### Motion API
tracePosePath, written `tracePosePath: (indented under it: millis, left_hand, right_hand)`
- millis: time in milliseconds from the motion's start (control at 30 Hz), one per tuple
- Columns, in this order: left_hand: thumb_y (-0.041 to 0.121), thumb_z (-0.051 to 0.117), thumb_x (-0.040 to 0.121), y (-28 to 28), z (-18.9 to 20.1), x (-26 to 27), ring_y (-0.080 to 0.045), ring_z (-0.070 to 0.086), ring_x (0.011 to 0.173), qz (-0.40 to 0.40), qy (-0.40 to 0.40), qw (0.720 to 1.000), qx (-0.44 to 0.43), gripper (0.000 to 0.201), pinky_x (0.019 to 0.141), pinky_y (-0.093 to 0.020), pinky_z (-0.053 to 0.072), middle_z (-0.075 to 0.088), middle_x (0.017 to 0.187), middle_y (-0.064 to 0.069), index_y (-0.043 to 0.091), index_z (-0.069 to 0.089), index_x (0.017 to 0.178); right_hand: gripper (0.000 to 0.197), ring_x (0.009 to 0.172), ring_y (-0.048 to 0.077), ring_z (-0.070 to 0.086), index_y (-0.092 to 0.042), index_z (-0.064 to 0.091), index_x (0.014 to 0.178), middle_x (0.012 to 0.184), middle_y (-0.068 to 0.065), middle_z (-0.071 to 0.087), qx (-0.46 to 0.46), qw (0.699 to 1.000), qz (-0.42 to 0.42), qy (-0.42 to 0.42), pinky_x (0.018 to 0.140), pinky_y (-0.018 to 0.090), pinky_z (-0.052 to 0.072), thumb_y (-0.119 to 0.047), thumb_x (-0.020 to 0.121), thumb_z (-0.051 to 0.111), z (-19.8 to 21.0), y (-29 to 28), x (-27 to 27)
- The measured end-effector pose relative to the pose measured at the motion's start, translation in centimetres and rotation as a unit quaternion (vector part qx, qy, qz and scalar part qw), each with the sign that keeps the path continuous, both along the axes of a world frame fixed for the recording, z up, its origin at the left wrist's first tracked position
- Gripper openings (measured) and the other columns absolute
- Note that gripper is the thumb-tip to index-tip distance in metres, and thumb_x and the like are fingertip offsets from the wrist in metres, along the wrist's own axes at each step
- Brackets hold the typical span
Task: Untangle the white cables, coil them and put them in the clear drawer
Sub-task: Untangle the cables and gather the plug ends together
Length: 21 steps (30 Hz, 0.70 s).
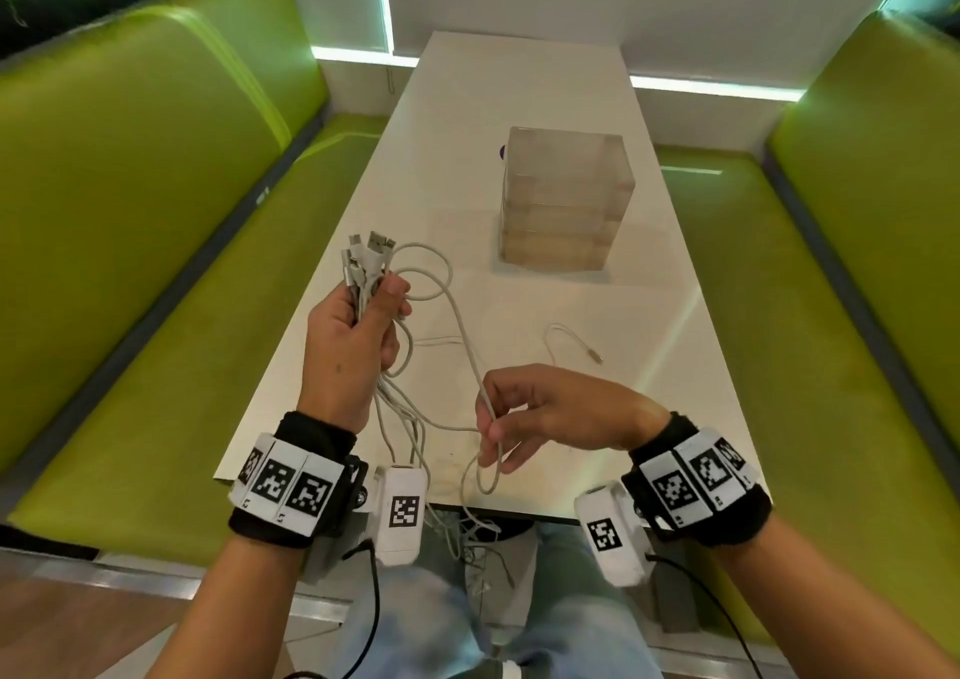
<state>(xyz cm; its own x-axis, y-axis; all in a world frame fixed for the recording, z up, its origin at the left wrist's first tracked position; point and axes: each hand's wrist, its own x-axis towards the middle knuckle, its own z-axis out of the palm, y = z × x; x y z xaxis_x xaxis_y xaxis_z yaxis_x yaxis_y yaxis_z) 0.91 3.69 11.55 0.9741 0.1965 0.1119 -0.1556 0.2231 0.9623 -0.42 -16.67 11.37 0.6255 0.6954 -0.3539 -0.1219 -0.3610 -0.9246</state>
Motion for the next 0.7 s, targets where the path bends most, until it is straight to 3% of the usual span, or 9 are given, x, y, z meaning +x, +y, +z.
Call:
tracePosePath:
  millis: [133,333,500,633,700]
  left_hand:
    - [0.021,0.058,0.091,-0.5,-0.4,-0.1,-0.005,0.033,0.04,-0.009,0.009,0.999,0.034,0.013,0.038,-0.018,0.027,0.057,0.067,0.002,0.013,0.059,0.081]
    - [0.022,0.057,0.092,-0.7,-0.7,-0.2,-0.005,0.032,0.041,-0.014,0.012,0.999,0.051,0.015,0.038,-0.019,0.027,0.057,0.067,0.003,0.01,0.058,0.082]
    - [0.019,0.057,0.093,-0.8,-1.0,-0.3,-0.009,0.031,0.044,-0.05,0.02,0.995,0.083,0.012,0.04,-0.02,0.026,0.058,0.067,0.004,0.012,0.063,0.086]
    - [0.018,0.06,0.09,-1.2,-1.8,-0.9,-0.01,0.031,0.044,-0.126,0.05,0.979,0.151,0.01,0.039,-0.017,0.027,0.06,0.067,0.004,0.01,0.063,0.085]
    - [0.017,0.059,0.091,-1.2,-2.3,-1.2,-0.008,0.033,0.044,-0.149,0.064,0.971,0.176,0.011,0.04,-0.015,0.028,0.06,0.069,0.0,0.009,0.062,0.083]
  right_hand:
    - [0.012,0.096,0.042,0.065,-0.008,0.05,0.092,0.087,0.013,0.062,0.032,0.998,0.012,0.057,0.081,0.043,0.058,0.004,0.092,0.05,-1.0,0.5,-0.8]
    - [0.011,0.081,0.034,0.069,-0.009,0.05,0.091,0.086,0.011,0.062,0.031,0.995,0.026,0.09,0.067,0.032,0.058,0.001,0.092,0.053,-1.0,0.4,-1.2]
    - [0.014,0.089,0.029,0.066,-0.009,0.05,0.089,0.086,0.01,0.062,-0.025,0.998,0.009,0.05,0.085,0.041,0.057,0.005,0.089,0.053,-3.1,0.2,-1.0]
    - [0.009,0.086,0.022,0.063,-0.005,0.06,0.09,0.086,-0.002,0.063,-0.129,0.991,0.022,-0.034,0.085,0.037,0.055,-0.001,0.083,0.063,-5.2,-0.3,-0.8]
    - [0.014,0.092,0.023,0.065,-0.011,0.063,0.093,0.094,-0.003,0.066,-0.178,0.981,0.038,-0.075,0.089,0.037,0.052,-0.005,0.081,0.067,-5.7,-0.9,-0.7]
